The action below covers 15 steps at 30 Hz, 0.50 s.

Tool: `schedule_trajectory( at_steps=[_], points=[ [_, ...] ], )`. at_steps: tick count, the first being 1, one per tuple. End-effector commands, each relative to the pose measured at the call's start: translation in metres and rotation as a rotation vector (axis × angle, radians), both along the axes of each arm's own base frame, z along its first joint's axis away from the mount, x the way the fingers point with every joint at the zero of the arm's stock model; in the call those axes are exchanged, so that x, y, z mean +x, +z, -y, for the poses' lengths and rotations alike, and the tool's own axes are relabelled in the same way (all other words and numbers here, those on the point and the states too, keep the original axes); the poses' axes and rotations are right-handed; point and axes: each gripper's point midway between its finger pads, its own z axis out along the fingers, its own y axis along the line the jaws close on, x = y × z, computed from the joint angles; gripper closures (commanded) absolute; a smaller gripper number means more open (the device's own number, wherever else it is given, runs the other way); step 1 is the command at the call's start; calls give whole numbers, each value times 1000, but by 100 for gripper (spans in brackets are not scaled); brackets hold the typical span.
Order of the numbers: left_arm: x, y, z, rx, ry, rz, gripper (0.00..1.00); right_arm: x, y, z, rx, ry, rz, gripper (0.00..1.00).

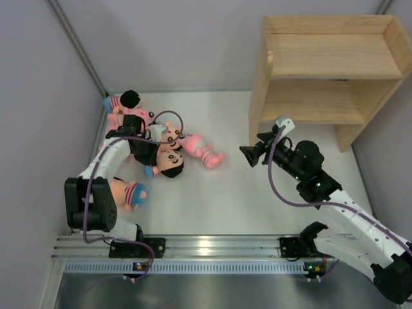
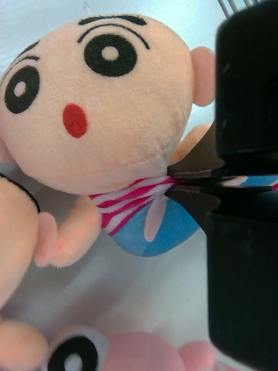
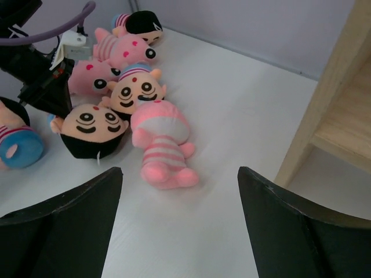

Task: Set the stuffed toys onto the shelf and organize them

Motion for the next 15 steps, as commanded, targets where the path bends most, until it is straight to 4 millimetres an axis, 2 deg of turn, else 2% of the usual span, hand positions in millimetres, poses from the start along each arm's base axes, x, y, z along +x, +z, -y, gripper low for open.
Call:
schedule_trajectory(
  at_steps=[1, 2, 3, 5, 6, 8, 9, 11, 12, 13, 15],
  points=[
    [2, 53, 0, -29, 112, 132, 100, -11, 45, -30, -21, 125, 141, 20],
    [3, 65, 3, -62, 146, 151, 100, -11, 54, -37, -33, 139, 186, 21],
    [3, 75, 5, -81, 162, 171, 100, -17, 60, -58, -44, 190, 210, 22],
    [4, 102, 10, -133, 223, 227, 100, -20, 68, -79, -107, 223, 294, 22],
    [4, 110, 11, -151, 244, 243, 100, -28, 72, -106, -144, 281, 345, 21],
    [2, 129, 15, -203, 296, 264, 100, -36, 73, -134, -166, 339, 384, 19],
    [0, 142, 24, -256, 287, 276, 100, -41, 76, -159, -158, 382, 409, 18],
    [-8, 161, 35, -341, 306, 287, 100, -47, 75, -184, -152, 438, 433, 16],
    [-11, 172, 42, -388, 286, 290, 100, -50, 66, -206, -142, 487, 415, 16],
    [-12, 177, 44, -401, 288, 300, 100, -52, 72, -218, -99, 500, 426, 16],
    [-13, 186, 44, -427, 328, 305, 100, -49, 64, -240, -58, 528, 395, 17]
  ],
)
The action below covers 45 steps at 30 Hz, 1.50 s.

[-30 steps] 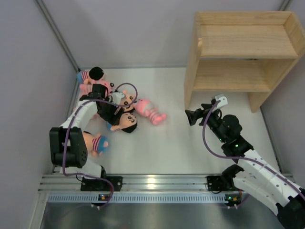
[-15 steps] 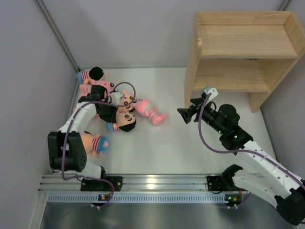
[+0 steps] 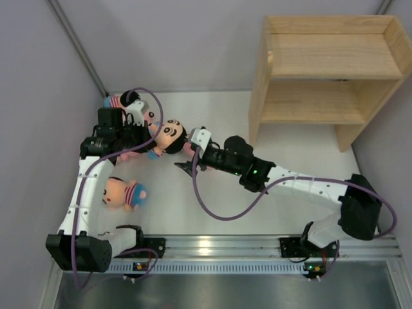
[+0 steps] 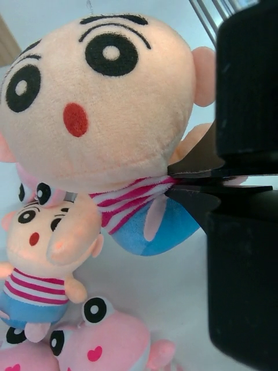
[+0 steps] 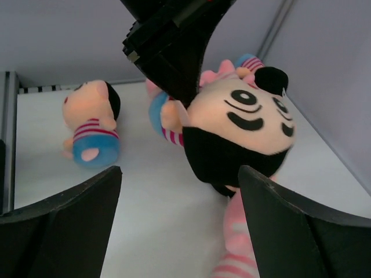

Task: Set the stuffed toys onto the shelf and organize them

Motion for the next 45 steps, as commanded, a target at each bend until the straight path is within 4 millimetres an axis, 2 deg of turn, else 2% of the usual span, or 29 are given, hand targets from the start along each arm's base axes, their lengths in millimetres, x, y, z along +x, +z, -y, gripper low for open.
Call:
schedule_trajectory(
  at_steps=[1, 4, 5, 6, 8, 12, 14, 16, 21, 27, 29, 30, 31, 33, 34, 36, 37, 38, 39, 40, 41, 42, 43, 44, 45],
  points=[
    [-3, 35, 9, -113, 62, 36, 100, -5, 44, -39, 192, 80, 39, 19],
    [1, 51, 4, -120, 118, 69, 100, -6, 39, -58, 248, 92, -7, 26],
    [2, 55, 4, -135, 133, 70, 100, -9, 45, -63, 282, 94, -8, 27],
    [2, 59, 6, -148, 135, 73, 100, -7, 37, -71, 282, 87, -33, 27],
    [3, 69, 10, -185, 135, 78, 100, -3, 34, -75, 306, 48, -58, 27],
    [7, 74, 12, -207, 143, 87, 100, 10, 16, -87, 364, -37, -211, 30],
    [8, 75, 11, -206, 145, 92, 100, 15, 15, -93, 388, -59, -246, 30],
    [6, 75, 13, -213, 136, 93, 100, 27, 4, -98, 408, -124, -291, 29],
    [2, 79, 16, -225, 119, 101, 100, 59, 2, -98, 421, -288, -318, 27],
    [-7, 80, 28, -265, 38, 91, 100, 70, 9, -106, 440, -284, -323, 30],
    [-10, 77, 31, -271, 18, 81, 100, 72, 15, -108, 440, -268, -326, 41],
    [-12, 77, 32, -273, 10, 82, 100, 70, 14, -112, 427, -237, -333, 52],
    [-15, 78, 36, -279, -21, 85, 100, 69, 15, -114, 422, -223, -336, 74],
    [-17, 78, 37, -278, -43, 91, 100, 68, 18, -113, 404, -189, -341, 93],
    [-19, 81, 37, -271, -55, 106, 100, 68, 19, -110, 400, -185, -346, 100],
    [-20, 79, 38, -265, -71, 109, 100, 66, 22, -97, 389, -166, -355, 100],
    [-21, 79, 38, -261, -77, 115, 93, 65, 22, -92, 383, -161, -355, 100],
    [-22, 76, 38, -260, -76, 108, 86, 69, 26, -77, 376, -173, -339, 100],
    [-21, 75, 37, -255, -76, 109, 75, 66, 18, -74, 335, -161, -343, 100],
    [-21, 74, 37, -249, -79, 110, 57, 65, 18, -69, 310, -150, -338, 100],
    [-18, 74, 34, -235, -61, 115, 48, 64, 22, -60, 283, -130, -331, 100],
    [-17, 76, 31, -224, -51, 124, 43, 55, 20, -59, 228, -64, -316, 100],
    [-15, 78, 28, -206, -39, 135, 36, 48, 3, -52, 136, -39, -348, 100],
    [-13, 77, 21, -177, -7, 138, 35, 49, 9, -39, 95, -19, -320, 100],
    [-11, 78, 17, -156, 10, 145, 35, 42, 5, -32, 46, 21, -322, 100]
  ],
)
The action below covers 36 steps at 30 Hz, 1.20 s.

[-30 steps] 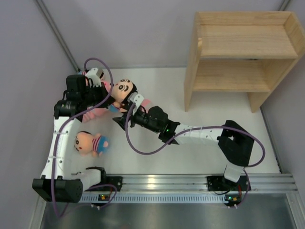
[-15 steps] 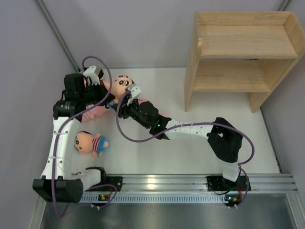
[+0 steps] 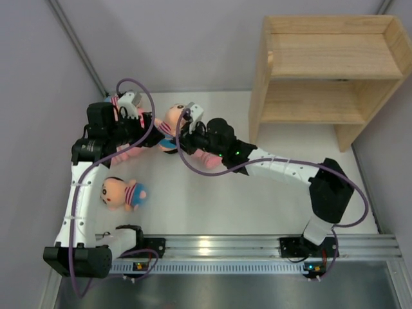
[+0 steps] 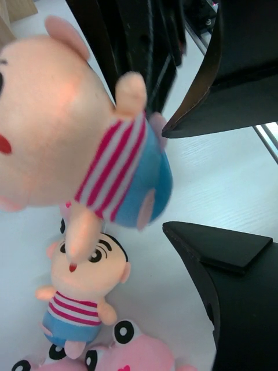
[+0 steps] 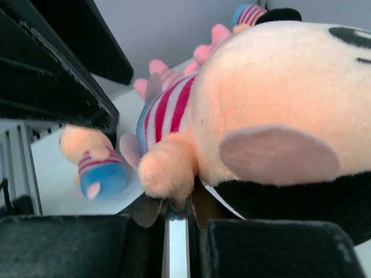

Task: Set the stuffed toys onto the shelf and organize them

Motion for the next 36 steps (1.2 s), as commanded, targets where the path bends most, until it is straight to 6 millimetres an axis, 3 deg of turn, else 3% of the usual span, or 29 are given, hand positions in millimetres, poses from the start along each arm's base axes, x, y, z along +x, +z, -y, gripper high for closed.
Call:
schedule_trajectory(
  at_steps=[1, 2, 3, 4, 7, 8, 10, 11, 12, 13, 14, 15, 16, 17, 18, 19, 20, 21, 22, 24, 25, 27, 28, 31, 32, 33, 34, 36],
  points=[
    [-3, 17, -8, 56, 18, 63, 35, -28, 15, 42, -157, 174, 23, 100],
    [-2, 18, -11, 71, 31, 69, 35, -31, 21, 56, -192, 170, 53, 100],
    [0, 20, -17, 95, 58, 79, 35, -32, 6, 72, -294, 166, 74, 100],
    [2, 20, -19, 103, 67, 80, 35, -34, 8, 79, -321, 165, 93, 100],
    [1, 25, -23, 118, 85, 96, 35, -41, 34, 103, -330, 196, 145, 100],
    [0, 27, -23, 118, 83, 98, 34, -38, 53, 119, -324, 191, 153, 100],
    [-4, 34, -20, 116, 62, 108, 33, -38, 77, 132, -302, 210, 181, 100],
    [-6, 37, -18, 113, 47, 113, 32, -32, 105, 144, -286, 179, 251, 100],
    [-9, 41, -16, 107, 31, 117, 32, -32, 110, 152, -303, 170, 258, 100],
    [-12, 47, -15, 103, 25, 132, 32, -31, 120, 157, -304, 164, 280, 100],
    [-14, 51, -13, 97, 18, 143, 32, -29, 148, 164, -285, 149, 336, 100],
    [-14, 52, -13, 96, 17, 146, 31, -35, 151, 168, -291, 184, 326, 100],
    [-15, 54, -14, 114, 6, 164, 31, -37, 163, 171, -282, 193, 345, 100],
    [-14, 53, -14, 115, 7, 163, 31, -33, 188, 179, -268, 181, 396, 100],
    [-14, 52, -14, 117, 6, 159, 31, -38, 193, 183, -271, 214, 393, 100],
    [-13, 50, -14, 119, 7, 155, 31, -42, 217, 188, -247, 214, 444, 100],
    [-12, 48, -14, 119, 6, 148, 31, -31, 221, 195, -253, 202, 453, 100],
    [-12, 47, -15, 120, 7, 145, 31, -34, 230, 199, -235, 230, 467, 100],
    [-11, 45, -15, 123, 6, 143, 31, -38, 250, 207, -214, 229, 503, 100],
    [-11, 45, -16, 127, 8, 143, 31, -21, 261, 226, -192, 207, 487, 100],
    [-11, 43, -16, 128, 9, 138, 31, -18, 277, 235, -170, 184, 519, 100],
    [-11, 41, -16, 134, 7, 135, 31, 3, 280, 263, -138, 140, 476, 100],
    [-11, 38, -16, 134, 7, 130, 31, 24, 283, 287, -130, 79, 487, 100],
    [-11, 32, -16, 137, 4, 113, 31, 41, 275, 309, -44, 100, 384, 100],
    [-10, 30, -17, 138, 5, 109, 31, 48, 283, 331, 1, 88, 361, 100],
    [-11, 27, -17, 137, 5, 100, 31, 53, 285, 340, 17, 92, 363, 100],
    [-11, 25, -16, 136, 5, 95, 31, 66, 273, 357, 80, 67, 233, 100],
    [-12, 20, -14, 129, -7, 82, 31, 70, 277, 369, 75, 108, 279, 99]
  ],
)
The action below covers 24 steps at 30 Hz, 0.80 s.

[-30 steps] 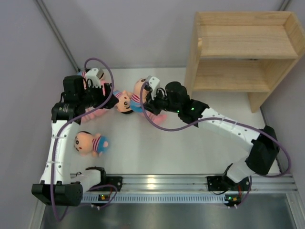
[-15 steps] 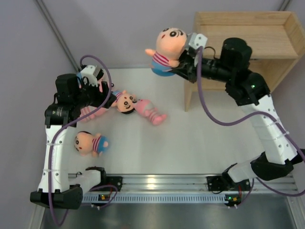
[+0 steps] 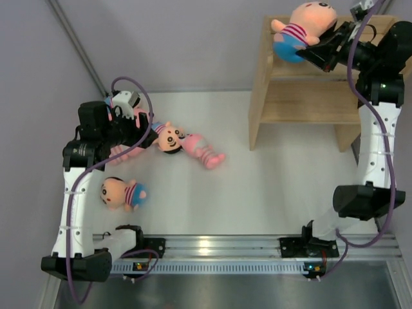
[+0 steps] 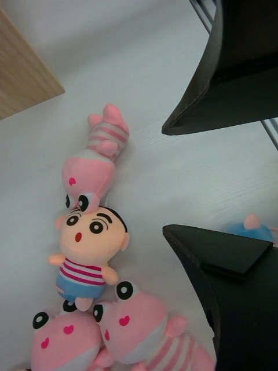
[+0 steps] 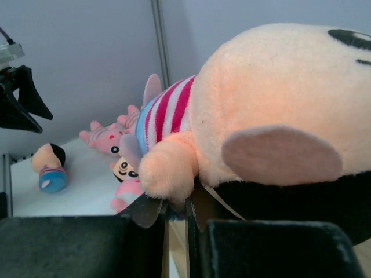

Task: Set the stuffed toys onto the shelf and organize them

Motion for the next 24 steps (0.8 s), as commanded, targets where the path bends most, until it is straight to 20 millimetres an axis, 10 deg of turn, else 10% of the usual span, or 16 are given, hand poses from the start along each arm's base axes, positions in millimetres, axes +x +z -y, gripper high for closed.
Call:
schedule_trajectory(
  at_steps=[1, 8, 12, 17, 24],
  points=[
    [-2, -6, 4, -6, -26, -7, 31, -13, 20, 19, 40, 149, -1, 99],
    [1, -6, 3, 0, -22, -9, 31, 2, 8, 24, 89, 199, -132, 91],
    [1, -6, 3, -1, -25, -12, 31, 24, 0, 31, 164, 123, -226, 64],
    [1, -6, 3, 0, -27, -9, 31, 64, -28, 72, 172, -272, -329, 34],
    [1, -8, 4, -1, -34, -14, 31, 61, -38, 115, 130, -632, -299, 26]
  ],
)
